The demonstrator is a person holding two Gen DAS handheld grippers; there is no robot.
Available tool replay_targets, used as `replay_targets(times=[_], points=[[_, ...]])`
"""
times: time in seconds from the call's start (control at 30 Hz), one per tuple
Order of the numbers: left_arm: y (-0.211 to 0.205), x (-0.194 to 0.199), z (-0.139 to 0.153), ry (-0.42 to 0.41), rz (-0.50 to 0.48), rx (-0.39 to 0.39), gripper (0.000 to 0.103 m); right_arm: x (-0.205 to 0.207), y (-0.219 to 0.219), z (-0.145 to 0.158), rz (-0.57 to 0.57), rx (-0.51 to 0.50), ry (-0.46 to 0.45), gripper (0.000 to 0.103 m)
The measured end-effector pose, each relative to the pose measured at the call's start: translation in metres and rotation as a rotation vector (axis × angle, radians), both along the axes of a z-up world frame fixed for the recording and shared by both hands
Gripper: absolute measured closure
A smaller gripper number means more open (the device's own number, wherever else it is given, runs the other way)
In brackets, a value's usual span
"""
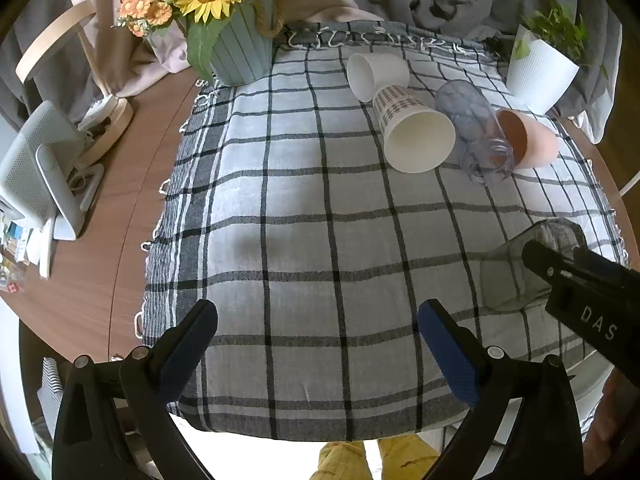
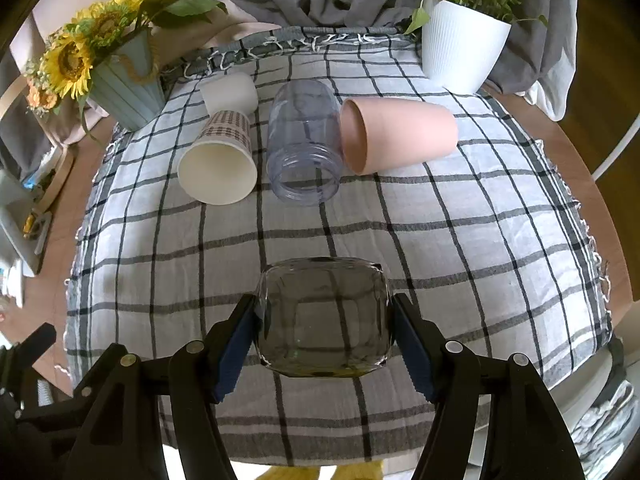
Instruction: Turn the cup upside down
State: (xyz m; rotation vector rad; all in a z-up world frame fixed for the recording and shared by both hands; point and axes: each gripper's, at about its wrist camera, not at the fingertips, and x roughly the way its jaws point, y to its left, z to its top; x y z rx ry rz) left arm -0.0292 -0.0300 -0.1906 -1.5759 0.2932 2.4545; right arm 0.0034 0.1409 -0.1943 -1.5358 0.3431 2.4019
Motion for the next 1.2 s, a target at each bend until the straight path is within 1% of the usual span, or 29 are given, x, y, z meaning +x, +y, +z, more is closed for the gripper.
replay_targets(times=[0.07, 0.1, 0.17, 0.23, 0.3, 0.4, 0.47, 0.63, 0.77, 0.9, 1.2], points=[[0.0, 0.001, 0.003, 0.0, -0.001, 0.008, 0.001, 0.002, -0.001, 0.002, 0.01, -0.015, -0.007, 0.034], [0.0, 0.001, 0.005, 0.003, 0.001, 0.011, 0.001, 0.004, -0.001, 0.005, 0.011, -0.016, -0.002, 0.029], [0.0, 0.004, 0.012, 0.021, 0.002, 0.012, 0.001, 0.014, -0.003, 0.016, 0.009, 0.002, 0.027, 0.027], [0.002, 0.008, 0.019, 0.042, 0.002, 0.005, 0.001, 0.027, -0.005, 0.035, 0.009, 0.028, 0.076, 0.025], [0.003, 0.015, 0.03, 0.072, -0.001, 0.006, 0.001, 0.039, -0.005, 0.053, 0.009, 0.058, 0.122, 0.02], [0.005, 0.029, 0.051, 0.137, -0.011, 0.005, 0.001, 0.058, -0.006, 0.082, 0.022, 0.091, 0.196, 0.018], [0.006, 0.037, 0.066, 0.171, -0.012, 0.025, 0.001, 0.071, -0.005, 0.1, 0.015, 0.105, 0.238, 0.017], [0.006, 0.058, 0.105, 0.271, -0.01, 0.073, 0.001, 0.096, 0.0, 0.134, -0.003, 0.11, 0.319, 0.017], [0.006, 0.07, 0.125, 0.324, -0.001, 0.091, 0.001, 0.111, 0.0, 0.15, 0.004, 0.11, 0.363, 0.016], [0.007, 0.081, 0.139, 0.346, 0.003, 0.107, 0.0, 0.123, 0.001, 0.158, 0.008, 0.096, 0.384, 0.016], [0.004, 0.101, 0.152, 0.381, 0.001, 0.133, 0.0, 0.145, 0.0, 0.17, 0.018, 0.101, 0.421, 0.016]])
